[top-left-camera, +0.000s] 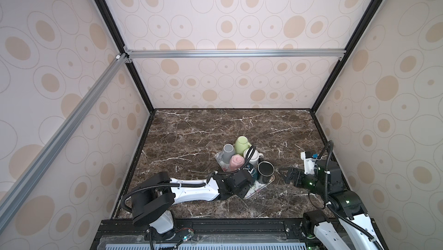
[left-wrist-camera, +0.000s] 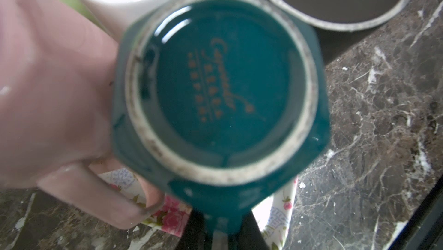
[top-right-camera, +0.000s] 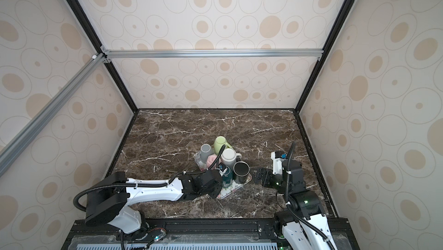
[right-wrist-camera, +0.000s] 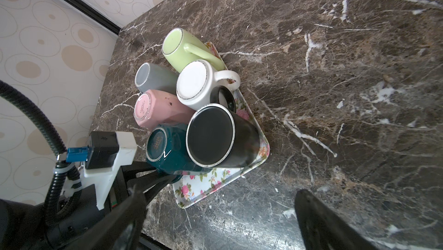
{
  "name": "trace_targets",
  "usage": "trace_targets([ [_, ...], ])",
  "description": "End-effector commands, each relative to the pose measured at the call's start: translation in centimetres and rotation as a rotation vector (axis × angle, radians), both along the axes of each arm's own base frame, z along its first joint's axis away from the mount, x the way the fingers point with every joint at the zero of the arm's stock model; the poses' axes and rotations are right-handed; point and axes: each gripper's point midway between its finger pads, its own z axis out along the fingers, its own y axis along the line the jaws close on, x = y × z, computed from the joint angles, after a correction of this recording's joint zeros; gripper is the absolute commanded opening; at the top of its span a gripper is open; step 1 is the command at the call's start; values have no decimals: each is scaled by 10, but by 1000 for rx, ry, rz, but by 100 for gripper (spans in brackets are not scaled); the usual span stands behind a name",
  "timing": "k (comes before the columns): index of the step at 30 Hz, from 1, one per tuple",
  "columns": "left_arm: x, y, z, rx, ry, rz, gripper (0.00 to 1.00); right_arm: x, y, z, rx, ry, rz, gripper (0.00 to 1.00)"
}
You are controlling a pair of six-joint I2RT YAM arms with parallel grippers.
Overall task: Turn the mug right side up
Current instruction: 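Lift the teal mug off the tray with the left gripper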
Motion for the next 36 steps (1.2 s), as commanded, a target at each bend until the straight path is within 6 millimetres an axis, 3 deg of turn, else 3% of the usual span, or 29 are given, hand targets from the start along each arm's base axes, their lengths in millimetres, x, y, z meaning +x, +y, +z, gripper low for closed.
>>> trace_targets([
  [1,13,-15,24,-62,-42,53,0,-3,-1,-6,-2,19,-8,100],
  [12,17,-17,32,-73,-62,65,0,-4,-1,-9,6,20,-10,100],
  [36,28,-15,135,-328,-247,82,0,3,9,-5,70,14,10,100],
])
